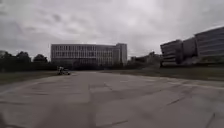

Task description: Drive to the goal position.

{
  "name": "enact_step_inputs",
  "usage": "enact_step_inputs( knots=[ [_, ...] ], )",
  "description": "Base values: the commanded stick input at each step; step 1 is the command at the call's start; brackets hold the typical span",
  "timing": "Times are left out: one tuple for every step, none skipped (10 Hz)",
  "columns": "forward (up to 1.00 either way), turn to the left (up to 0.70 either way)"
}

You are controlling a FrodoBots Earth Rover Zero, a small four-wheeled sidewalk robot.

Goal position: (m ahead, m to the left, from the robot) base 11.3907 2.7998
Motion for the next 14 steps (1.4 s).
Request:
enact_step_inputs(
  knots=[
    [0.7, 0.0],
    [0.7, 0.0],
    [0.7, 0.0],
    [0.7, 0.0],
    [0.7, 0.0],
    [0.7, 0.0],
    [0.7, 0.0],
    [0.7, 0.0],
    [0.7, 0.0],
    [0.7, 0.0],
    [0.7, 0.0],
    [0.7, 0.0],
    [0.7, 0.0],
    [0.7, 0.0]
  ],
)
